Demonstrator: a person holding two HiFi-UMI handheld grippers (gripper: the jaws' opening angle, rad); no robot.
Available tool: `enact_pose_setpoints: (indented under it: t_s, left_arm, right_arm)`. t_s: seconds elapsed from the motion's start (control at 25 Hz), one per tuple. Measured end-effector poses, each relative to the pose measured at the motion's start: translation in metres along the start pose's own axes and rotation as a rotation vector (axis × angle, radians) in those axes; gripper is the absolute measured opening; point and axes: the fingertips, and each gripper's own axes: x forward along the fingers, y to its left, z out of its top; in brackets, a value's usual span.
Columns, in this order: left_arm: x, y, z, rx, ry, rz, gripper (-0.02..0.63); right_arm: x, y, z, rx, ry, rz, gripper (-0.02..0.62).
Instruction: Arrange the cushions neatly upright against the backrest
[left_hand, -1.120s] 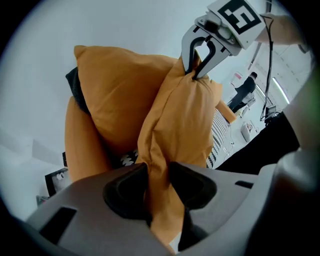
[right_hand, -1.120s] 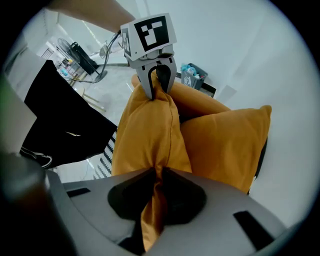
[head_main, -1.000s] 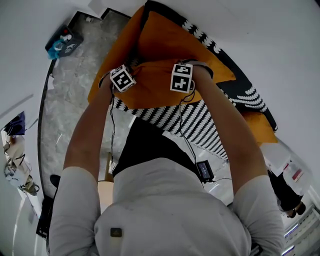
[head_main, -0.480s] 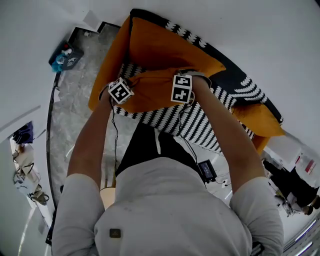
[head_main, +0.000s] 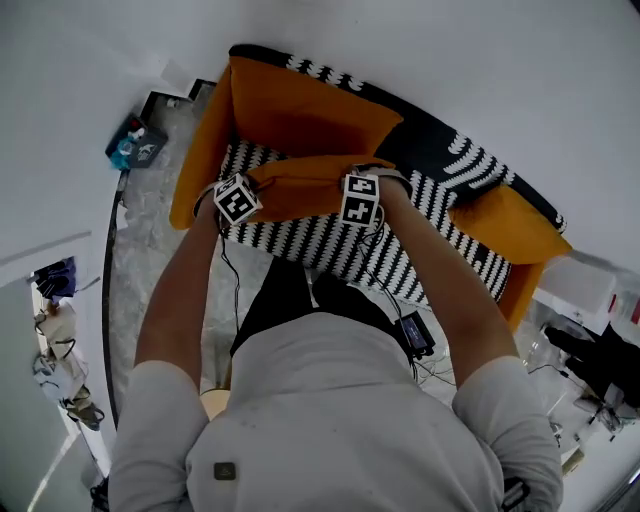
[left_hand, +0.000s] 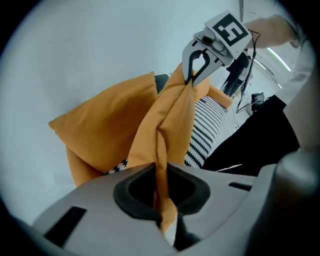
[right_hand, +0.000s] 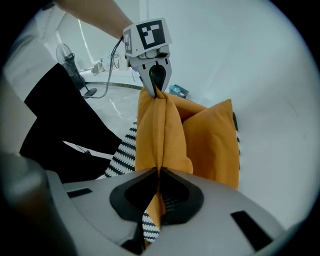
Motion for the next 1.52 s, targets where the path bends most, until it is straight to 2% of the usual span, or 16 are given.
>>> enact_pose_setpoints:
  t_s: [0.24, 0.36, 0.6, 0.84, 1.04, 1.32, 1.52]
  left_arm:
    - [-0.04, -0.052, 0.05, 0.107, 0.015, 0.075, 0.037]
    - [-0.052, -0.075, 0.082, 0.164, 0.032, 0.088, 0.037]
    - [-0.058, -0.125, 0.141, 0.26, 0.063, 0.06, 0.038]
    - [-0.049, -0.165, 0.191, 0.349, 0.05, 0.006, 0.038]
    - [-0.033, -0.179, 0.223, 0.43, 0.04, -0.032, 0.038]
    - [-0.016, -0.183, 0.264, 0.509, 0.021, -0.089, 0.038]
    - [-0.007, -0.181, 0.293, 0.552, 0.015, -0.099, 0.038]
  right_arm:
    - [-0.053, 0.044, -0.043, 0.079, -0.059, -0.09, 0.034]
    - [-0.077, 0.058, -0.07, 0.114, -0.077, -0.129, 0.034]
    - [-0.116, 0.093, -0.129, 0.205, -0.081, -0.174, 0.034]
    - [-0.139, 0.115, -0.185, 0.311, -0.071, -0.194, 0.034]
    - [-0.143, 0.122, -0.22, 0.388, -0.031, -0.208, 0.034]
    - [-0.15, 0.126, -0.255, 0.502, 0.024, -0.229, 0.034]
    - [-0.154, 0.124, -0.275, 0.553, 0.047, -0.247, 0.034]
